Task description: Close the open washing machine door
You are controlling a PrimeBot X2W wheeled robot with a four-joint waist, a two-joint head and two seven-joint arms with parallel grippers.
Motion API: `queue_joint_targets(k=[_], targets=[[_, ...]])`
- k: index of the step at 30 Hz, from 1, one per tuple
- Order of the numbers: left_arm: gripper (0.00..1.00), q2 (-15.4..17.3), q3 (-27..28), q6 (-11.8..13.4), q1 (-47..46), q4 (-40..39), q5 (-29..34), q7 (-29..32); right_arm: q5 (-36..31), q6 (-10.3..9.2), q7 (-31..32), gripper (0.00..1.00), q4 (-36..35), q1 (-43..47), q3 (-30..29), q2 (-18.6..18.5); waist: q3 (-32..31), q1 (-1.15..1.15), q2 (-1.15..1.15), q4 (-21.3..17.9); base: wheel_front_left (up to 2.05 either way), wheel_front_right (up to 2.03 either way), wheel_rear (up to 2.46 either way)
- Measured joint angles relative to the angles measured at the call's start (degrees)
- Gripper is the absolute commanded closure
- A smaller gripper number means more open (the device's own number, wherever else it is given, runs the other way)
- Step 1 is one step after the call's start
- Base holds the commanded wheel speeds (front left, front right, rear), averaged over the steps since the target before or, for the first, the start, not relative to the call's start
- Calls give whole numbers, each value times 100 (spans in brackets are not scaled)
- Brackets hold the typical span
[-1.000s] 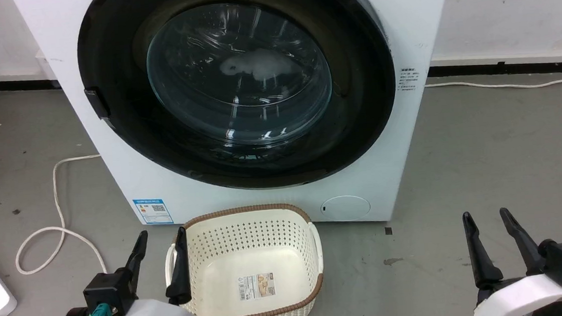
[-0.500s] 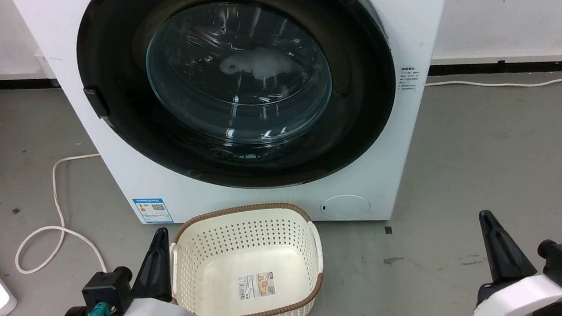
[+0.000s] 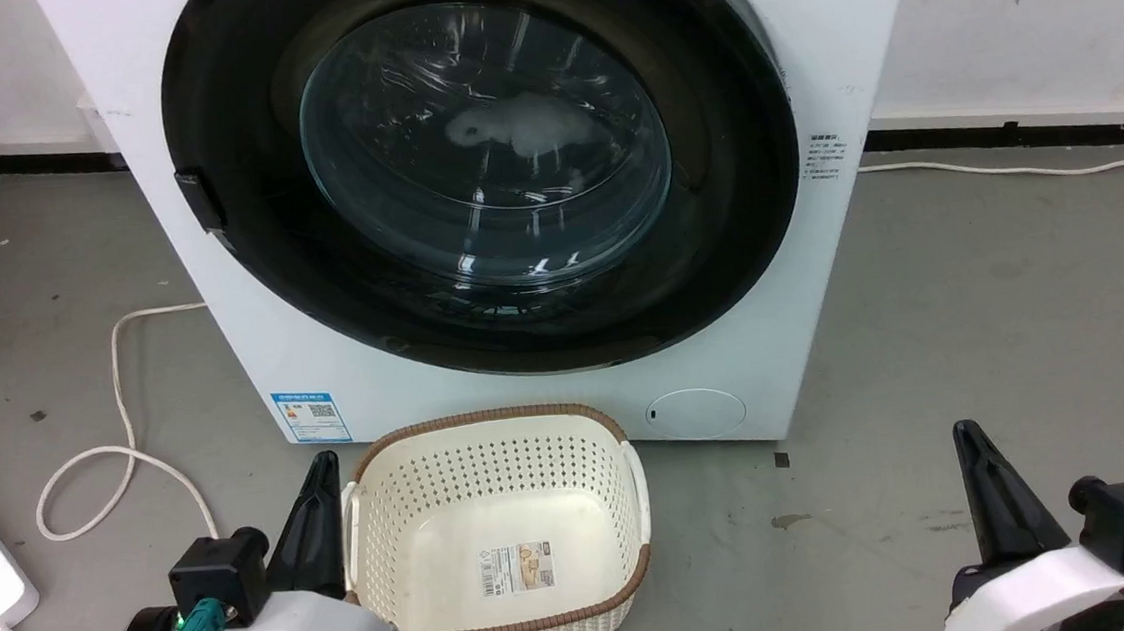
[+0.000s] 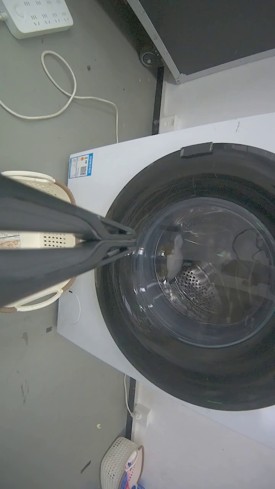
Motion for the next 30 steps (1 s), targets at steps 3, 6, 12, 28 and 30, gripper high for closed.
queue_joint_targets(k=[3,6,12,28,30], targets=[[100,-5,9,8,3,-13,13,18,-5,0,4,100,-12,0,5,0,1,0,0,8,0,0,0],[100,-22,20,10,6,-36,47,47,-52,0,47,100,-27,0,11,0,3,0,0,19,0,0,0],[100,-53,37,16,15,-96,116,94,-73,0,81,100,-62,0,23,0,6,0,0,42,0,0,0],[100,-120,110,63,79,-229,328,229,-199,0,197,100,-156,0,62,0,14,0,0,104,0,0,0],[100,-125,119,66,105,-250,367,257,-215,0,205,100,-174,0,69,0,16,0,0,115,0,0,0]])
